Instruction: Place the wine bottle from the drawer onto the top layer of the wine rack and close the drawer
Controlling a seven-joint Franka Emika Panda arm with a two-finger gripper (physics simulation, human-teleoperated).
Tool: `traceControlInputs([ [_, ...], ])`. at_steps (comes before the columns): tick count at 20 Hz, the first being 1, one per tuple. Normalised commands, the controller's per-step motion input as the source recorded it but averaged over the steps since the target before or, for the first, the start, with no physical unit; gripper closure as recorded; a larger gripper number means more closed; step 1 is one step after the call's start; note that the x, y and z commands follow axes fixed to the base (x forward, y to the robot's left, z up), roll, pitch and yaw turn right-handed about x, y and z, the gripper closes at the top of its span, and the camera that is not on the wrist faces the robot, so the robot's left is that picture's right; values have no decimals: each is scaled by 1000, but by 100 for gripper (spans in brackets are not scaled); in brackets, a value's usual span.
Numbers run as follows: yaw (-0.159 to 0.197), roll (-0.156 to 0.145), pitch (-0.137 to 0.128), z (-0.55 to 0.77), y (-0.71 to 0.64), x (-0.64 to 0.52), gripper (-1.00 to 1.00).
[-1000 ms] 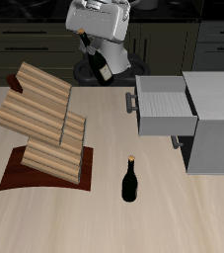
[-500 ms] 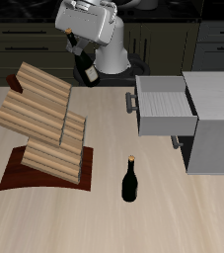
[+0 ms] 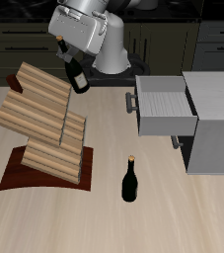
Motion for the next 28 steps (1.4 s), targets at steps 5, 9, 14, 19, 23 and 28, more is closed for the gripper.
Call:
traceControlInputs([
  [5, -34, -35, 20, -144, -165, 28, 100],
  [9, -49, -52, 21, -146, -233, 14, 100],
  [14, -41, -51, 13, -89, -230, -10, 100],
  [19, -24, -43, 21, -173, -169, 24, 100],
  [23, -52, -45, 24, -192, -180, 21, 100],
  [28, -43, -40, 27, -200, -146, 31, 100],
])
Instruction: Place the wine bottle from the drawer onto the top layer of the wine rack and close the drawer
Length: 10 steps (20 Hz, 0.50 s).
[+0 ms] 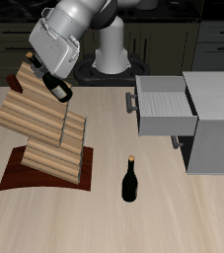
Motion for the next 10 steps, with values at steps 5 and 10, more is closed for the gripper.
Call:
traceControlInputs([
  [5, -46, -34, -11, -110, -123, -70, 100],
  [10, -33, -42, -3, -90, -116, -41, 100],
])
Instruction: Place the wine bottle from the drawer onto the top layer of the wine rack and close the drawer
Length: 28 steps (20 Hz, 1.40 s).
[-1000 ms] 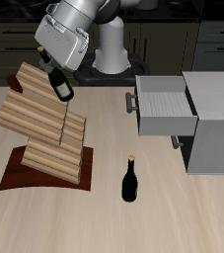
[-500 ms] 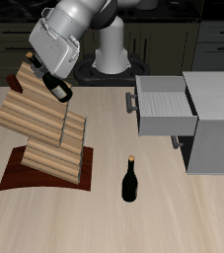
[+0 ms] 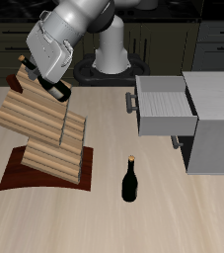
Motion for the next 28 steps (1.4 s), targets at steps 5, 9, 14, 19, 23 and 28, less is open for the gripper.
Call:
traceControlInputs([
  [5, -62, -52, -15, -69, -241, -76, 100],
  [9, -71, -48, 4, -161, -193, -96, 100],
  [14, -41, -52, 17, -186, -194, -86, 100],
  [19, -40, -66, 8, -133, -222, -122, 100],
  [23, 9, -18, 43, -85, -82, -48, 100],
  [28, -4, -48, -20, 24, -114, -149, 100],
])
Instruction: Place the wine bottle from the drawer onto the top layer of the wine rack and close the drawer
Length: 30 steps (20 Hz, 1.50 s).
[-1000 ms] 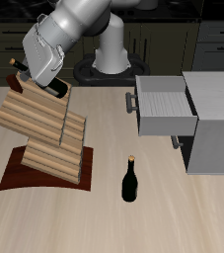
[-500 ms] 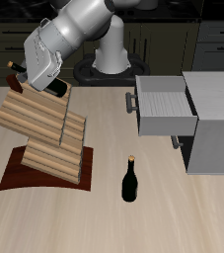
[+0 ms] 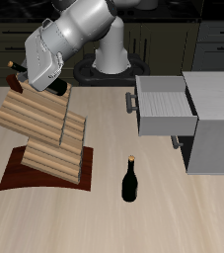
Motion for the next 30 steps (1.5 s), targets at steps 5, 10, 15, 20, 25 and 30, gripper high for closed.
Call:
traceControlInputs([
  [5, -19, -29, 11, -74, -90, -110, 100],
  [10, -1, -28, 17, -114, -56, -94, 100],
  [15, -3, -18, 20, -127, 18, -86, 100],
  [20, 10, -14, 26, -135, -27, -19, 100],
  [25, 6, -4, 4, -54, 33, -43, 100],
  [30, 44, 4, 12, 16, 97, -24, -100],
])
